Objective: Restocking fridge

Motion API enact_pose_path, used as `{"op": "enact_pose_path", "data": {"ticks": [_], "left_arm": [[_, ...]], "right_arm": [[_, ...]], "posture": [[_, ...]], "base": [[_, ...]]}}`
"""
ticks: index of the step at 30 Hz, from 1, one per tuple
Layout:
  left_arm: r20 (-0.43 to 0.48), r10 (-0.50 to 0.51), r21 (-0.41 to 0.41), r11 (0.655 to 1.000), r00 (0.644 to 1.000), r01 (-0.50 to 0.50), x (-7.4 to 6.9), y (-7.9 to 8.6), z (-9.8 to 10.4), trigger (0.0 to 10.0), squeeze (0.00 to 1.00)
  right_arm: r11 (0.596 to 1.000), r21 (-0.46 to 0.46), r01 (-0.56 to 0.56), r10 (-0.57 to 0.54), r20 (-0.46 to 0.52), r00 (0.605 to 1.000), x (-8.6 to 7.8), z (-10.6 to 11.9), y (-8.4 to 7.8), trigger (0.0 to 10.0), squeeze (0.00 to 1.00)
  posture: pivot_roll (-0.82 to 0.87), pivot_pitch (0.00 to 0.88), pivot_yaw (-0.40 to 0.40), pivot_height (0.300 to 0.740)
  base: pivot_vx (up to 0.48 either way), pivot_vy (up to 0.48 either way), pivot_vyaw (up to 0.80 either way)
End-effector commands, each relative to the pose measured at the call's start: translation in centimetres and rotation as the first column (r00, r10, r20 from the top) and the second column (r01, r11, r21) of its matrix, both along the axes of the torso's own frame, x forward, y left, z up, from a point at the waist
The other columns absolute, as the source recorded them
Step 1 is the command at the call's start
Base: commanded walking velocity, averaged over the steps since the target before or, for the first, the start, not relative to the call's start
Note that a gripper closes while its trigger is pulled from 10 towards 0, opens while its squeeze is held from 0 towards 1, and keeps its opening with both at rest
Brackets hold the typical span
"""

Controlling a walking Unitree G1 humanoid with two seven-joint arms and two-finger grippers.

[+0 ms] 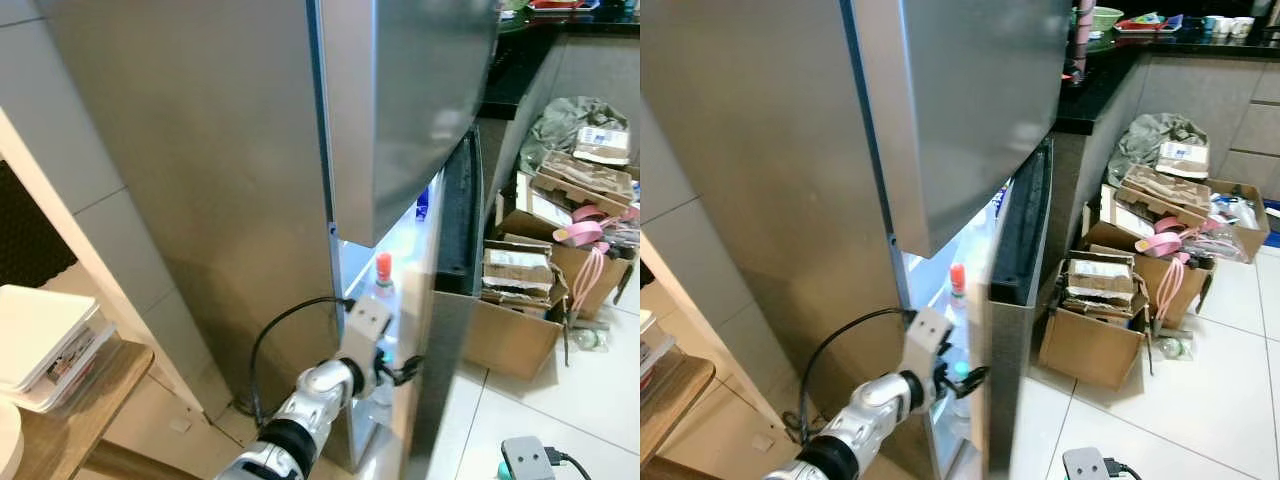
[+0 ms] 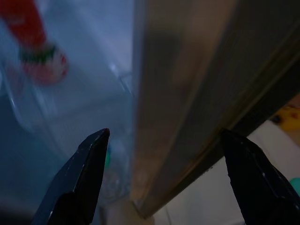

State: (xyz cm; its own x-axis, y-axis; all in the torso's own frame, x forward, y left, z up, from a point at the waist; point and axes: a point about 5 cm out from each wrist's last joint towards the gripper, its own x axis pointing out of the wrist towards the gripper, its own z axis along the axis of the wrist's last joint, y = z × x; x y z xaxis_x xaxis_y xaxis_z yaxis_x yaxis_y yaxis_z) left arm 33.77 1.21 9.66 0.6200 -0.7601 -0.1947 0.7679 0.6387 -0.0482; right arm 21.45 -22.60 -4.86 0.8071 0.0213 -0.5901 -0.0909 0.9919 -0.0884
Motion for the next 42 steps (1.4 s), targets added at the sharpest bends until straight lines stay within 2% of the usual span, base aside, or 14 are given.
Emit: {"op": "enact_pose_path", "data": {"ticks": [1,5,6,7,8,9,10,13,16,24,25,27,32,42], "left_arm": [[0.035,-0.201,-0.114,0.972,0.979,0.204,-2.1,-6.6,2.5,10.0,0.00],[0.040,-0.307,-0.155,0.938,0.951,0.309,-3.1,-8.1,3.0,10.0,0.00],[0.047,-0.409,-0.194,0.891,0.911,0.410,-4.2,-9.3,3.4,10.0,0.00],[0.047,-0.409,-0.194,0.891,0.911,0.410,-4.2,-9.3,3.4,10.0,0.00],[0.040,-0.540,-0.261,0.807,0.841,0.530,-5.6,-10.3,3.9,10.0,0.00],[0.040,-0.540,-0.261,0.807,0.841,0.530,-5.6,-10.3,3.9,10.0,0.00],[0.041,-0.610,-0.299,0.748,0.791,0.592,-6.3,-10.6,4.1,10.0,0.00],[0.029,-0.657,-0.315,0.709,0.753,0.631,-6.6,-10.0,3.7,10.0,0.00],[0.019,-0.645,-0.286,0.728,0.764,0.623,-6.2,-8.9,3.0,10.0,0.00],[-0.006,-0.479,-0.215,0.858,0.878,0.467,-4.2,-2.2,0.6,10.0,0.00],[-0.018,-0.350,-0.185,0.922,0.937,0.341,-3.5,0.3,-0.4,10.0,0.00],[-0.031,-0.165,-0.132,0.978,0.986,0.159,-2.8,3.0,-1.7,10.0,0.00],[-0.056,0.092,-0.052,0.994,0.994,-0.095,-3.4,8.2,-4.4,10.0,0.00],[-0.091,0.251,-0.048,0.966,0.964,-0.256,-5.3,10.3,-6.1,10.0,0.00]], "right_arm": [[1.000,-0.002,-0.029,0.029,-0.034,0.999,-1.0,-0.6,-0.1,10.0,0.00],[0.999,-0.004,-0.040,0.040,-0.040,0.998,-1.3,-0.7,-0.1,10.0,0.00],[0.999,-0.004,-0.045,0.045,-0.042,0.998,-1.5,-0.8,-0.1,10.0,0.00],[0.999,-0.004,-0.045,0.045,-0.042,0.998,-1.5,-0.8,-0.1,10.0,0.00],[0.999,-0.005,-0.047,0.047,-0.045,0.998,-1.7,-0.8,-0.1,10.0,0.00],[0.999,-0.005,-0.047,0.047,-0.045,0.998,-1.7,-0.8,-0.1,10.0,0.00],[0.999,-0.003,-0.047,0.047,-0.046,0.998,-1.7,-0.9,-0.1,10.0,0.00],[0.999,-0.001,-0.051,0.051,-0.052,0.997,-1.6,-0.9,0.0,10.0,0.00],[0.998,0.000,-0.056,0.056,-0.056,0.997,-1.5,-0.9,0.2,10.0,0.00],[0.998,0.031,-0.053,0.053,0.020,0.998,0.2,0.0,1.2,10.0,0.00],[0.997,0.042,-0.063,0.060,0.075,0.995,1.2,0.8,1.5,10.0,0.00],[0.996,0.050,-0.074,0.067,0.136,0.989,2.4,1.7,1.8,10.0,0.00],[0.985,0.049,-0.163,0.140,0.312,0.940,5.8,5.1,2.5,10.0,0.00],[0.969,-0.143,-0.202,0.243,0.403,0.882,8.7,8.5,1.6,10.0,0.00]], "posture": [[-0.06,0.109,0.072,0.740],[-0.06,0.106,0.071,0.740],[-0.07,0.101,0.071,0.740],[-0.07,0.101,0.071,0.740],[-0.07,0.099,0.076,0.740],[-0.07,0.099,0.076,0.740],[-0.07,0.096,0.076,0.740],[-0.06,0.092,0.074,0.740],[-0.05,0.088,0.073,0.740],[-0.05,0.079,0.082,0.740],[-0.05,0.077,0.082,0.740],[-0.04,0.077,0.078,0.740],[-0.03,0.080,0.057,0.740],[-0.02,0.081,0.042,0.740]], "base": [[0.000,0.000,0.00],[0.000,0.000,0.00],[0.000,0.000,0.00],[0.000,0.000,0.00],[0.000,0.000,0.00],[0.000,0.000,0.00],[0.000,0.000,0.00],[0.000,0.000,0.00],[0.000,0.000,0.00],[0.000,0.000,0.00],[0.000,0.000,0.00],[0.000,0.000,0.00],[0.000,0.000,0.00],[0.000,0.000,0.00]]}}
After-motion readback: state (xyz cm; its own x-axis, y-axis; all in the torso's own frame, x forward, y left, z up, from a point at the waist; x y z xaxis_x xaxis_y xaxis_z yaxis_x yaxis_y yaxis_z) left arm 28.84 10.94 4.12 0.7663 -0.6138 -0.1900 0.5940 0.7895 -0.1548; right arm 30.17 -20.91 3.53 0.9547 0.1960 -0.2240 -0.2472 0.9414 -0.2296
